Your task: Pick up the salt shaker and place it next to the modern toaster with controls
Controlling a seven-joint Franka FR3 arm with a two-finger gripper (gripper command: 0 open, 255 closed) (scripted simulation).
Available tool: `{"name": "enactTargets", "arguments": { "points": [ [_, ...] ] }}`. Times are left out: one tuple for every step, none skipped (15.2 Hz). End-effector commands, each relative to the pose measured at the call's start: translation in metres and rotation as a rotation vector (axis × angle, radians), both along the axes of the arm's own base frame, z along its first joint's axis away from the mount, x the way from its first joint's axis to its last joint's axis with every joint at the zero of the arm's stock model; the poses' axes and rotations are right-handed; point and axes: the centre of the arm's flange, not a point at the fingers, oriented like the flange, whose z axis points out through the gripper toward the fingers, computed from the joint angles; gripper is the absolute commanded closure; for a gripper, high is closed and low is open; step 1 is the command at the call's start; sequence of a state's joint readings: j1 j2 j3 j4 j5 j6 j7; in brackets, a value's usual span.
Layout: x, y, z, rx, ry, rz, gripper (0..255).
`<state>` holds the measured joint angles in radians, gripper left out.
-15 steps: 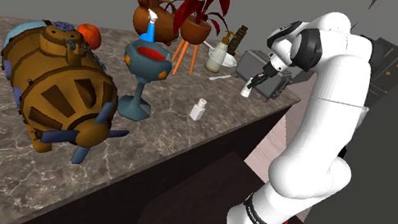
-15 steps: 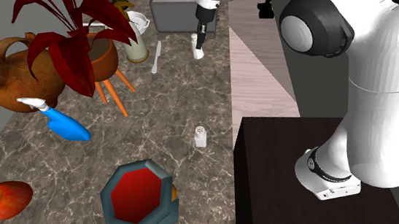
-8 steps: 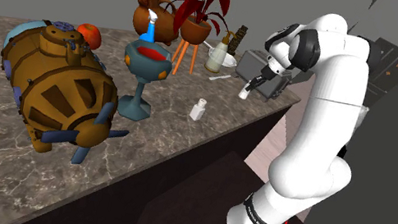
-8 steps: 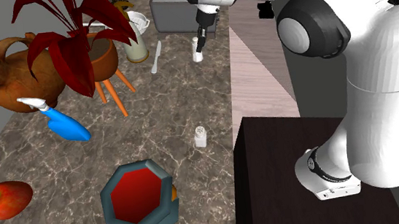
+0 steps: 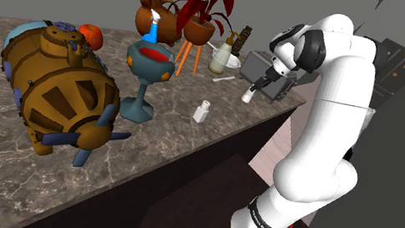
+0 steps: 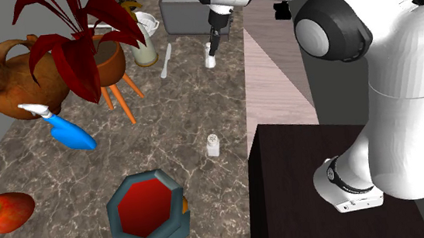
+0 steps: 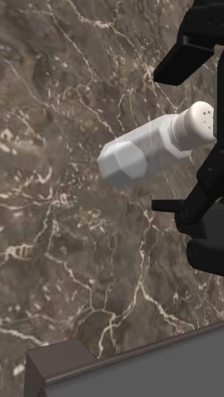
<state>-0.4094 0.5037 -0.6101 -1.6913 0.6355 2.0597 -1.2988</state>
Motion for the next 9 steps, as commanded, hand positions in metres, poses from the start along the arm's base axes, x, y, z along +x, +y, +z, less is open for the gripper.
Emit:
{"name": "enactTargets", "arguments": {
  "points": [
    [-0.003,-0.002,0.013,0.0,0.0,0.0,0],
    [-0.006,-0.003,0.025,0.0,0.0,0.0,0],
    [-0.009,-0.005,0.038,0.0,0.0,0.0,0],
    [-0.012,-0.006,0.048,0.0,0.0,0.0,0],
    [-0.012,-0.006,0.048,0.0,0.0,0.0,0],
    [-0.012,-0.006,0.048,0.0,0.0,0.0,0],
    [-0.012,-0.006,0.048,0.0,0.0,0.0,0],
    [-0.012,-0.006,0.048,0.0,0.0,0.0,0],
    [-0.012,-0.006,0.048,0.0,0.0,0.0,0]
  ]
}}
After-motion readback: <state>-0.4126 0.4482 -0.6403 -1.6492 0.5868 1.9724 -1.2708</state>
